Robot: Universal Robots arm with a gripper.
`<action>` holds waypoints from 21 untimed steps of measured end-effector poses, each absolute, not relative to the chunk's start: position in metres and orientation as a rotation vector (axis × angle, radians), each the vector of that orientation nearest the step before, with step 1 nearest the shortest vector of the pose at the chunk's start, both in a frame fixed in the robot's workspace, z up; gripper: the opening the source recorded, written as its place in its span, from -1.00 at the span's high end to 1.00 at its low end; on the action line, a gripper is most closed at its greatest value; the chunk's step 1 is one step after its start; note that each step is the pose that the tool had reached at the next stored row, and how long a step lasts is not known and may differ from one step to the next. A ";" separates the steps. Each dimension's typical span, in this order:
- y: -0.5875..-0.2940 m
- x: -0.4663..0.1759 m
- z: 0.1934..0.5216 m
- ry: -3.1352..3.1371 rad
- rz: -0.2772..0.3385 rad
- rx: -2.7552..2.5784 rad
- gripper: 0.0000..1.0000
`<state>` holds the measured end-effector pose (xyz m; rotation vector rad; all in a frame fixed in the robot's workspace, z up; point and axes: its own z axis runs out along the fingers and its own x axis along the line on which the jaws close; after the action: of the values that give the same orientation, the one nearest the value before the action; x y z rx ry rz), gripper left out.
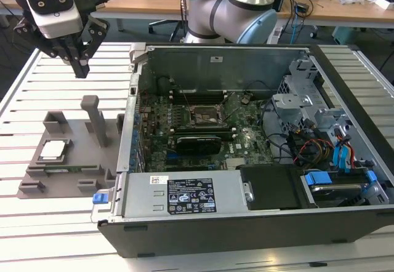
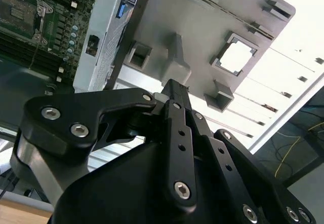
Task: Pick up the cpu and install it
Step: 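Reach for the cpu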
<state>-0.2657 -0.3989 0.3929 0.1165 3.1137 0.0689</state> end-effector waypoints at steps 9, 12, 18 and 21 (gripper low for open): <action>-0.399 -0.281 0.393 3.114 0.069 0.117 0.79; -0.399 -0.287 0.393 3.114 0.069 0.117 0.79; -0.399 -0.302 0.393 3.114 0.069 0.117 0.79; -0.399 -0.309 0.393 3.114 0.069 0.117 0.79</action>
<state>-0.3087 -0.3989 0.3926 0.1166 3.1136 0.0689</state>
